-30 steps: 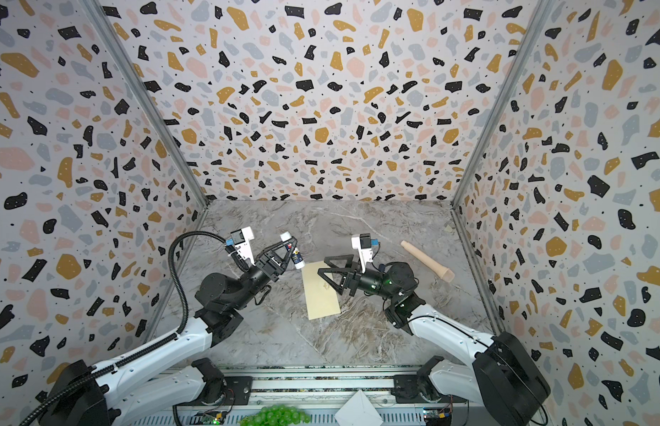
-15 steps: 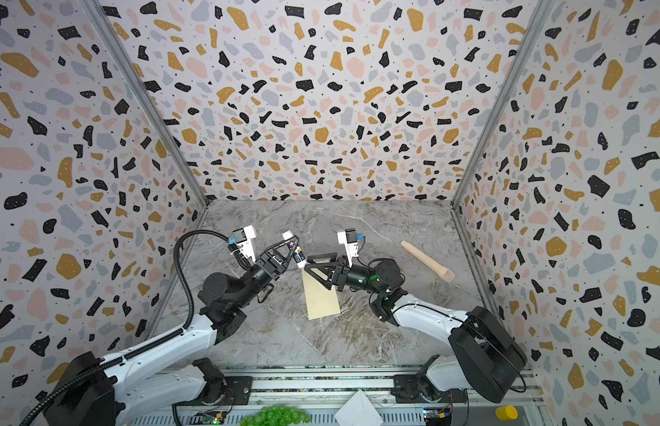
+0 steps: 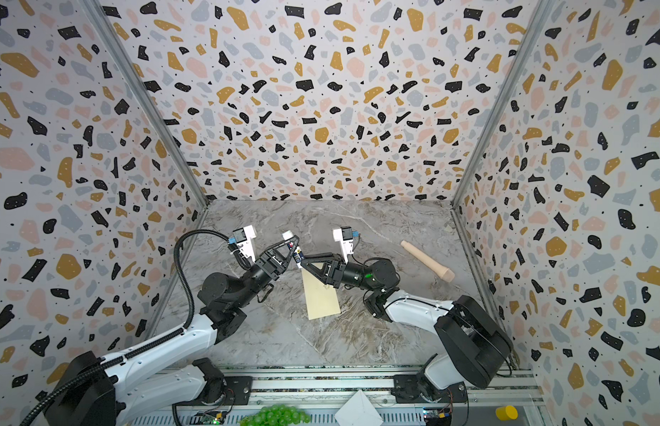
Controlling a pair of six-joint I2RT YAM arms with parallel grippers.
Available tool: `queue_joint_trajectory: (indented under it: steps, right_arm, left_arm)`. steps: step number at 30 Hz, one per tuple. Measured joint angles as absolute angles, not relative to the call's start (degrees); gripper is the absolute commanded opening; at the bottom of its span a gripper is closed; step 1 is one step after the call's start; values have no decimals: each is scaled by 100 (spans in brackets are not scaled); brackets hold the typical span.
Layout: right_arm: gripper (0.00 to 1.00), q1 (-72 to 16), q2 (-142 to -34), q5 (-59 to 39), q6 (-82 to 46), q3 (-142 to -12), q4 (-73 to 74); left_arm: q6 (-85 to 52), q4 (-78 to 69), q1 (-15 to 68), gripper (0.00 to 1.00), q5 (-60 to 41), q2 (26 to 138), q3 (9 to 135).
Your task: Place the letter into the envelope and seal it
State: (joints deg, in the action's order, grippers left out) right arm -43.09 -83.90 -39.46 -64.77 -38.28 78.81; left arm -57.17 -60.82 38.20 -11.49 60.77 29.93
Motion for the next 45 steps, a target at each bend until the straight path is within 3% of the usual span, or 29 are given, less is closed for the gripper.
queue_joint_trajectory:
  steps: [5,10,19,25,33,39,42,45]
  right_arm:
    - [18,-4340,-8447,-3918,-6580,-3868,7915]
    - [14,-4351,-8335,-3767,-6267,-3881,7443]
    - [10,-4762,-7395,-2547,-4042,-4486,4254]
    - [10,-5395,-7279,-1118,-2561,-5133,2727]
    - [10,-6866,-7697,2576,-274,-5909,1820]
    - [17,-7402,-8294,4453,996,-6060,2224]
    - [29,-7404,-8281,4501,1087,-6025,2222]
    - [49,-7177,-7968,3763,836,-5841,2128]
  left_arm:
    - [-5610,-6003,3798,0,-1129,6018,2993]
    - [-5367,-5669,3795,0,-1011,5920,2993]
    - [-4991,-5328,3787,0,-644,5817,3004]
    - [-4856,-5251,3728,0,-410,5780,3004]
    - [-4713,-5188,3717,0,-189,5743,3004]
    - [-4689,-4995,3717,0,-93,5817,3004]
    - [-4689,-4965,3726,0,-102,5841,3004]
    - [-4661,-4928,3756,0,-189,5833,3006]
